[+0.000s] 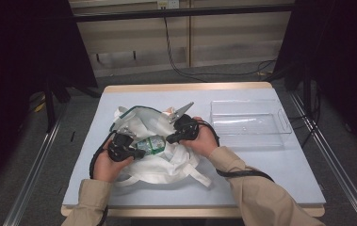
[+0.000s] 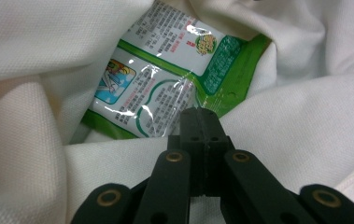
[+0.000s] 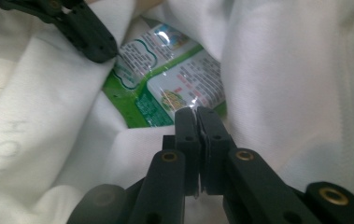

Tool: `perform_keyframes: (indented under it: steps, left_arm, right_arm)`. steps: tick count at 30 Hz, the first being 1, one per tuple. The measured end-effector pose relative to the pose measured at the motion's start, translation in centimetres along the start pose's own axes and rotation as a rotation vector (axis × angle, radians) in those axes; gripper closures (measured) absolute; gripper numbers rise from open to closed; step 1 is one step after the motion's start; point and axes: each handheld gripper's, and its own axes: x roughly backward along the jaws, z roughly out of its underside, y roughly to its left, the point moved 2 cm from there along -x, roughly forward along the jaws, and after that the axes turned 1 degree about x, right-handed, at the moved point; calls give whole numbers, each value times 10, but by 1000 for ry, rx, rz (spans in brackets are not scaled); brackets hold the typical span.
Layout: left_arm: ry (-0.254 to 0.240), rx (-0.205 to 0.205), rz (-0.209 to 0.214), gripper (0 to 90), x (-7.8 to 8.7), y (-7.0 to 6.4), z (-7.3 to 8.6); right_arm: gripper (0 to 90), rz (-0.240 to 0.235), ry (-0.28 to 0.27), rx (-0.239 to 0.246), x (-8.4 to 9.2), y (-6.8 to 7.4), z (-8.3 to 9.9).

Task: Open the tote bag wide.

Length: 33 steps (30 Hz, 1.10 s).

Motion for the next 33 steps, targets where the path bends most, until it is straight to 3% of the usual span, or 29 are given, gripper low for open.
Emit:
perform_keyframes:
  steps: [7,11,17,22,25,29,33]
  left_arm:
    - [4,27,9,900,0,-2,3]
    - [25,20,13,900,1,0,7]
    - [26,22,15,900,2,0,11]
    - [35,10,10,900,3,-1,13]
    - [32,13,14,900,3,-2,14]
    - [39,10,21,900,3,-2,16]
    - [34,10,34,900,3,-1,18]
  right_arm:
    - [900,29,13,-48,-4,-14,7]
    - [900,50,20,-28,-5,-17,6]
    - [900,74,22,-37,-6,-22,6]
    - [900,138,3,-30,-3,-28,5]
    - [900,142,-1,-64,-3,-32,8]
    - [900,161,1,-55,-5,-34,9]
    - [900,162,2,-87,-7,-36,12]
